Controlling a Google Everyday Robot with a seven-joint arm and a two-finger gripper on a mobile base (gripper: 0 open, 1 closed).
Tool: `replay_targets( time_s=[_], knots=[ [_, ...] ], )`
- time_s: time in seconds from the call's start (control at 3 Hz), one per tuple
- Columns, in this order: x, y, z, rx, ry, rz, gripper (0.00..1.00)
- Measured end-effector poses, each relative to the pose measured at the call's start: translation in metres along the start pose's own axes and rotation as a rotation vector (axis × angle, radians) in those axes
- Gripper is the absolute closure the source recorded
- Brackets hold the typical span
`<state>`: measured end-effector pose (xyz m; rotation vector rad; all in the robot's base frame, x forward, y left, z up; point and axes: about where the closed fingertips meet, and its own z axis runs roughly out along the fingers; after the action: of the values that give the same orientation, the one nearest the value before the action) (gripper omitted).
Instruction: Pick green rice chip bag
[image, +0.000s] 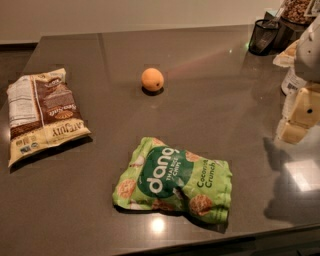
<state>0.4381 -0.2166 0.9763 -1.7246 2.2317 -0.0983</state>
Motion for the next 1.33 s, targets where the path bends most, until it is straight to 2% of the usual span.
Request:
replay_targets(
  time_s=[0.33,1.0,1.33],
  knots=[
    [-0.001,0.000,-0.001,0.001,-0.002,0.000,0.00],
    [-0.037,0.034,0.021,-0.143,-0.032,-0.015,0.00],
    [-0.053,0.062,0.052,-0.208,-0.031,-0.041,0.00]
  ],
)
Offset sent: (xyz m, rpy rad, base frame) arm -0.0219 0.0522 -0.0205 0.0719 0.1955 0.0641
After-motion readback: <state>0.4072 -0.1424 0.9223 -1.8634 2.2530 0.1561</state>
